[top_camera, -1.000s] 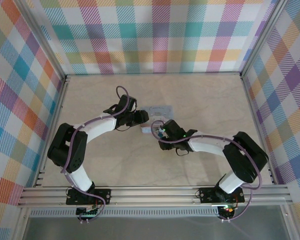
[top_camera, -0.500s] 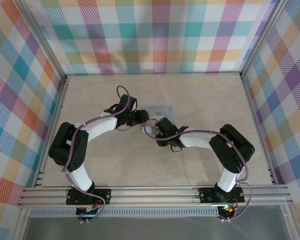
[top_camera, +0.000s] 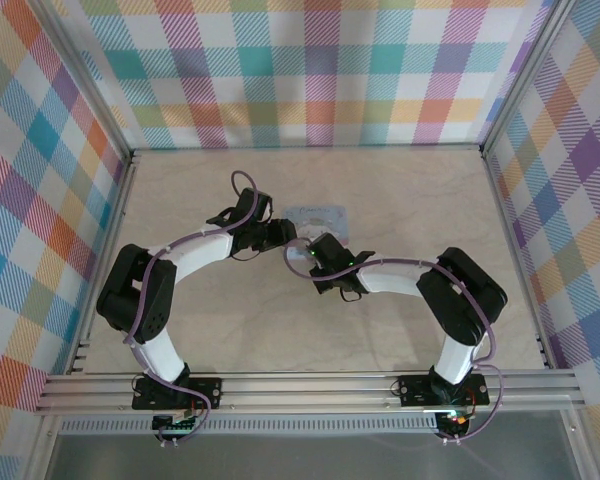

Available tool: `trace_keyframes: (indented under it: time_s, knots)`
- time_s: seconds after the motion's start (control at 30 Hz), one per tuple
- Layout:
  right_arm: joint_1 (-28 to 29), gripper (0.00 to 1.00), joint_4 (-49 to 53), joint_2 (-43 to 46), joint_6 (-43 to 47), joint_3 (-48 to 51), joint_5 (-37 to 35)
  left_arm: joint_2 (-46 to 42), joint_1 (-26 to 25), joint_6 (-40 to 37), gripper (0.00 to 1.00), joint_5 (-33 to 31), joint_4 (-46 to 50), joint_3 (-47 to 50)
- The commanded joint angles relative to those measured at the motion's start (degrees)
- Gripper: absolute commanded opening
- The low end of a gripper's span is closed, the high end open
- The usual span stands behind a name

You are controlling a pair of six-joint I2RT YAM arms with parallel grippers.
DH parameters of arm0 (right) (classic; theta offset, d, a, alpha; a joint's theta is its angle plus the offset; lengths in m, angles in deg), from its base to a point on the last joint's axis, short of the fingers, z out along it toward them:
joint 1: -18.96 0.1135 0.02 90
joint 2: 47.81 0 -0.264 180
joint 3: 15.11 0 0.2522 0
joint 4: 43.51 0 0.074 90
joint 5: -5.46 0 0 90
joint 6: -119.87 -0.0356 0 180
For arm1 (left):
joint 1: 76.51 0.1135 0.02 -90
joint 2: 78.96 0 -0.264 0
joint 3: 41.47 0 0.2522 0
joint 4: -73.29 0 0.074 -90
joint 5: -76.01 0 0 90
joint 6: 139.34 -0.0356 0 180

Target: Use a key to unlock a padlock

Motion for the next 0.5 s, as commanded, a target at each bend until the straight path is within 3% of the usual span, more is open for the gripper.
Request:
trace_keyframes:
  time_s: [0.0,0.47]
  knots:
    - [0.4,0.00,3.5,2.2,3.8,0.6,1.3,-0.4,1.2,-0.4,0.51,0.2,-0.2,0.1]
    - [0.5,0.00,8.8,3.7,19.3,-1.7,4.8,-0.3,1.8,-0.3,0.51,0.7,-1.0,0.4]
